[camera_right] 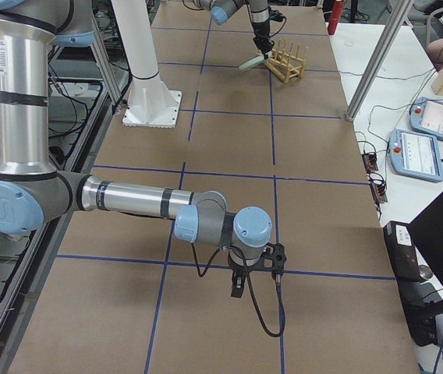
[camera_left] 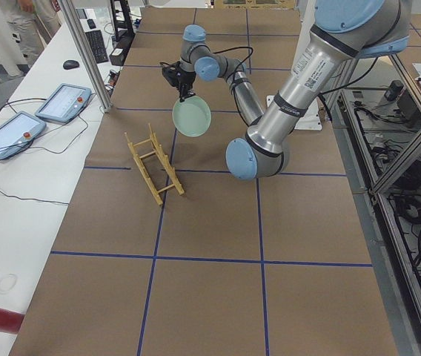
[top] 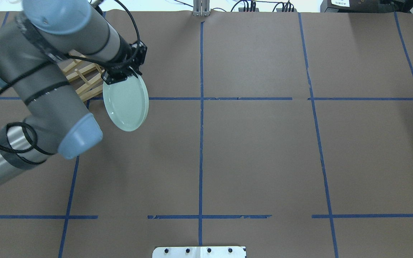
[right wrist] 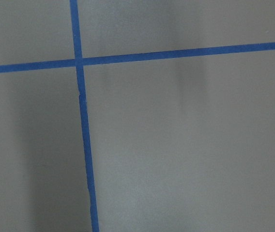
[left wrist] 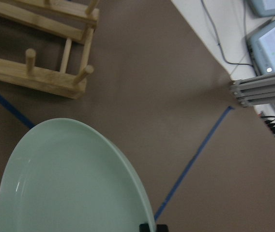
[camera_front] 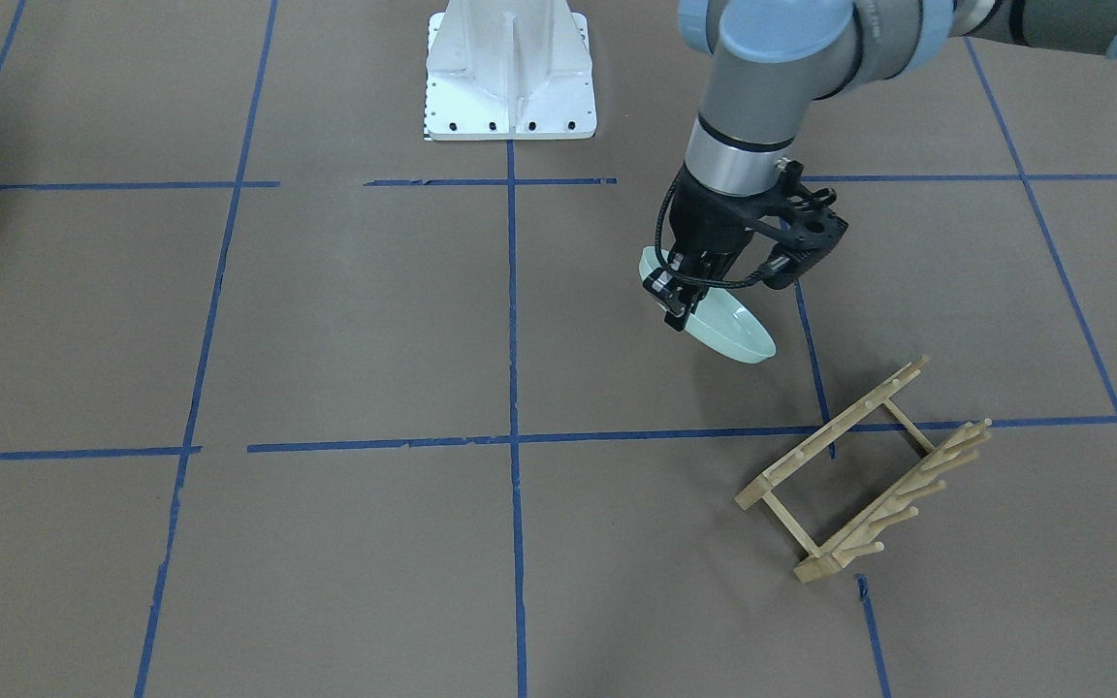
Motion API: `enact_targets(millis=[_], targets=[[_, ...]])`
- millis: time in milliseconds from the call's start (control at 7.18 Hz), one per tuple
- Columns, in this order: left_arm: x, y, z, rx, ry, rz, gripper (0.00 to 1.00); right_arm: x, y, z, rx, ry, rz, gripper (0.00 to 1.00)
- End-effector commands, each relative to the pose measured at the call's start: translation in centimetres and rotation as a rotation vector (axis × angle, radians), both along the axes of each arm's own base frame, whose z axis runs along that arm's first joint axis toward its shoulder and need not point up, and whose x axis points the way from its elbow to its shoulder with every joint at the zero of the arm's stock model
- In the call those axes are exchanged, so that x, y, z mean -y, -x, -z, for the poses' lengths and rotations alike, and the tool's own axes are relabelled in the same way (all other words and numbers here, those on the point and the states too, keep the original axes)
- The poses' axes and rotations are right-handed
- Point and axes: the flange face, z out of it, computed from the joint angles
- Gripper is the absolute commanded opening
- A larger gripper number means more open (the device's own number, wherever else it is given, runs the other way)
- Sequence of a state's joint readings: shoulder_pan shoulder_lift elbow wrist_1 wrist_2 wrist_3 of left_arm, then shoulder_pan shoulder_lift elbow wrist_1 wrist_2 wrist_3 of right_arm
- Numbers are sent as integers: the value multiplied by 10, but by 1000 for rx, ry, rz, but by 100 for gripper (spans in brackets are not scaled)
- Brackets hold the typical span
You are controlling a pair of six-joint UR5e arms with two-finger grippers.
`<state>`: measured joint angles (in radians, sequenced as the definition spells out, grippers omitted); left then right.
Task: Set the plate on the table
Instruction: 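Carry the plate toward the robot and lower it flat onto the table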
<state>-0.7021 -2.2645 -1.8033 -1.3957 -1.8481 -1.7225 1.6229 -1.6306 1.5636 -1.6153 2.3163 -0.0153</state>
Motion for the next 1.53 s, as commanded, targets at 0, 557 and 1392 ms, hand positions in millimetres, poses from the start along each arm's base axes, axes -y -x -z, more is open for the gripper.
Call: enact_targets(millis=[0, 557, 1392], targets=[[-30, -83, -10, 253, -6, -216, 0, 0, 0, 0, 0, -1, 0, 100], [-60, -176, -22, 416, -80, -355, 0, 0, 0, 0, 0, -1, 0, 100], [1, -73, 24, 283, -165, -221, 100, 0, 0, 0, 0, -1, 0, 100]])
